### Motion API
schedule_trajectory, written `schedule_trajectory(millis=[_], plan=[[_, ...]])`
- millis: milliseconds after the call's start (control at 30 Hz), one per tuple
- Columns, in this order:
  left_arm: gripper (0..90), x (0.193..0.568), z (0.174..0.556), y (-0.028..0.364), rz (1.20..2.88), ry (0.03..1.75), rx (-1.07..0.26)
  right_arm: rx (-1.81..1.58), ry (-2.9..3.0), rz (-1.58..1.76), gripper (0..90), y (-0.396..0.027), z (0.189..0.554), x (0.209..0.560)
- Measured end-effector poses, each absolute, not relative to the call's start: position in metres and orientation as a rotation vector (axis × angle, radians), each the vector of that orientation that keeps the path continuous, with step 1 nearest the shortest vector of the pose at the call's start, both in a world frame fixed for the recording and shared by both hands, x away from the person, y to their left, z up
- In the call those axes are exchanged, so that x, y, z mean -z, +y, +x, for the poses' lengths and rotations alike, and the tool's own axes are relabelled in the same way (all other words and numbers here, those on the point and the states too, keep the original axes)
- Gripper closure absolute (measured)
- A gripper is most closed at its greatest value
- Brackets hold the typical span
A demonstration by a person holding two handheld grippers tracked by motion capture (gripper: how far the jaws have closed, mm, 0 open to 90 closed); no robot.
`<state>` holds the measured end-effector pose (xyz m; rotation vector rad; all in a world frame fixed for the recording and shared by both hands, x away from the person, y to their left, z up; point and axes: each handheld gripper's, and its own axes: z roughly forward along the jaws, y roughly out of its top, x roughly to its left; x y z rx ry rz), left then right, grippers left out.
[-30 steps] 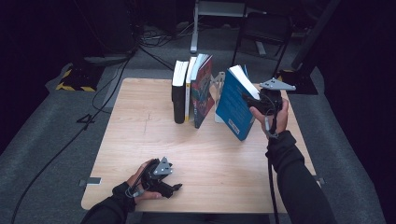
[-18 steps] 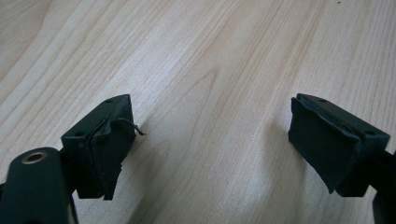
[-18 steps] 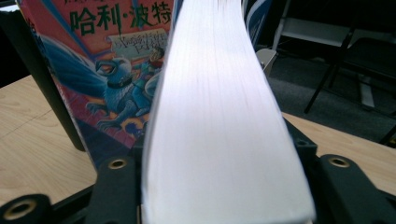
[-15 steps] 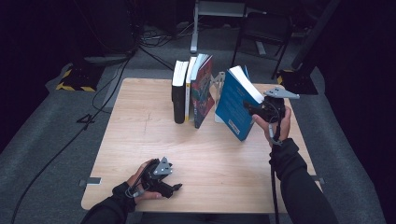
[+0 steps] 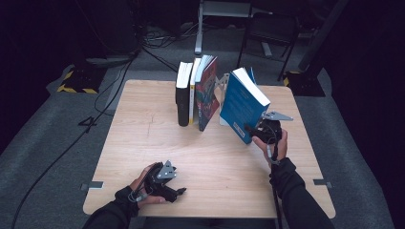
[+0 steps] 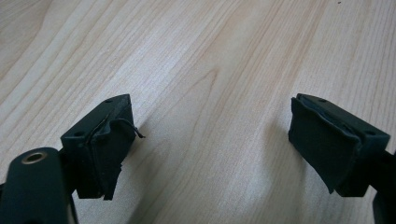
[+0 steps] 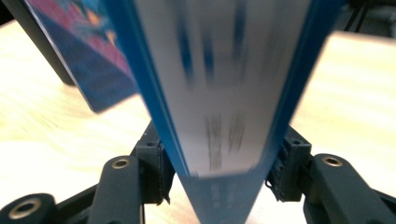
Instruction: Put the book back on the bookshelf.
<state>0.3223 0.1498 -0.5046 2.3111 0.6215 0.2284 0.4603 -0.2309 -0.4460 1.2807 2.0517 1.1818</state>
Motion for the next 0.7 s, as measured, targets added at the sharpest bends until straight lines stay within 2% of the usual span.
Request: schedule_trajectory(millis=[367,700], plan=[[14.8,0.505,0.322,0.150,2.311,0.621,-0.228,-1.212,1.940,1.269,58.3,-0.219,0.461,0.464],[14.8,0.505,0.322,0.150,2.311,0.622,-0.229,-1.186,1.792,1.325,60.1,-0.196,0.467,0.469]])
